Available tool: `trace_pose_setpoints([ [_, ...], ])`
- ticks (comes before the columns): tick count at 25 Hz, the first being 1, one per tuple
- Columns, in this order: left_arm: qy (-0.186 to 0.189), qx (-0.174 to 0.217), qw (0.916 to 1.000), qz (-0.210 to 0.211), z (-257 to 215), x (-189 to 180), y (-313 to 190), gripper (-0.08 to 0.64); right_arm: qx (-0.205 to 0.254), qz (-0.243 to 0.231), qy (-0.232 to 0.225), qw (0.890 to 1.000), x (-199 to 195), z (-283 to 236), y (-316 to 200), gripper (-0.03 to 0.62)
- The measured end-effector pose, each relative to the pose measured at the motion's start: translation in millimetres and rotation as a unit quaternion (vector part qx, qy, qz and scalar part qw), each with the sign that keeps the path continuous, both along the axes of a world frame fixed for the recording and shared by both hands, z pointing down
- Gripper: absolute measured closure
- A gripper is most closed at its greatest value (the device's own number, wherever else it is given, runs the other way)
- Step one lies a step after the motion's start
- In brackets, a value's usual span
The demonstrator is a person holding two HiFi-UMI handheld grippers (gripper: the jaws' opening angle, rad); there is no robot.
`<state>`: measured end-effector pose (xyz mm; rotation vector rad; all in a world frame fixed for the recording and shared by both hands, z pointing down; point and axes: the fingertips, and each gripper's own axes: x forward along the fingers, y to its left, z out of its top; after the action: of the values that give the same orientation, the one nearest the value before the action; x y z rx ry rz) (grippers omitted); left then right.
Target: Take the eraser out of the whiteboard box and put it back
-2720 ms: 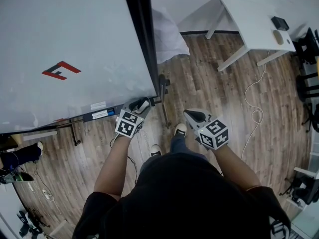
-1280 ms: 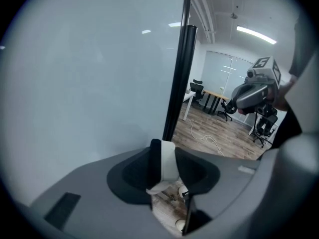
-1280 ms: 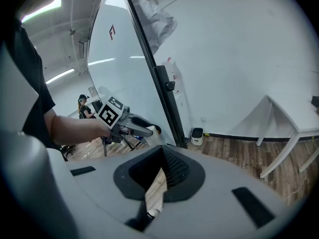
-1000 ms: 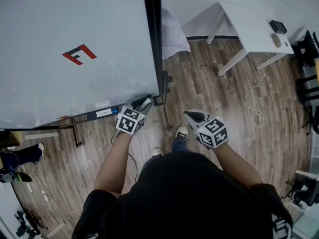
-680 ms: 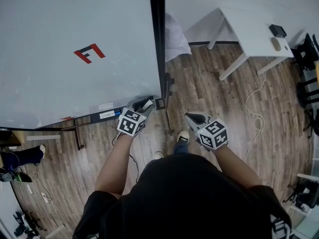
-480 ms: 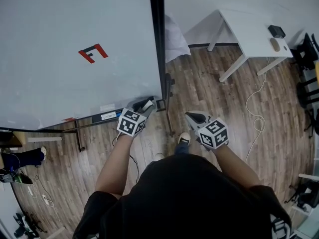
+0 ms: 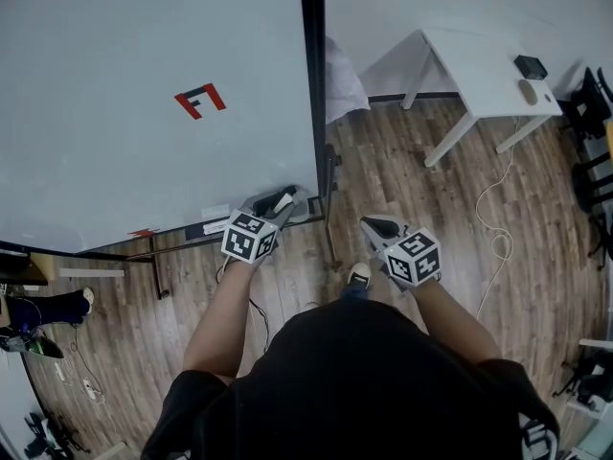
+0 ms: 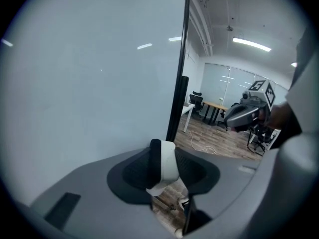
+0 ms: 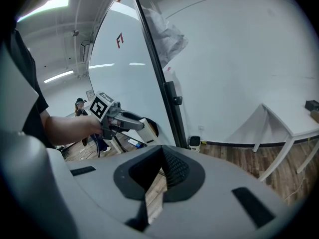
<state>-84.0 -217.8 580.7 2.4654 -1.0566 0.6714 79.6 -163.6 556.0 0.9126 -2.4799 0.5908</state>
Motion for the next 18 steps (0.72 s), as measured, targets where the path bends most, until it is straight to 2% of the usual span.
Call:
trace_pose_setpoints([
  [4,0.011,0.000,0.9999,-0.011,-6,-11,3,0.404,0.005,0.005,0.001,1.000,1,-4,2,0.598],
  [18,0.004,-0.003,0.9989,-0.047,-4,-62,34,0.405,0.014,0.007,0.005,1.000,-10,-12,9,0.598],
])
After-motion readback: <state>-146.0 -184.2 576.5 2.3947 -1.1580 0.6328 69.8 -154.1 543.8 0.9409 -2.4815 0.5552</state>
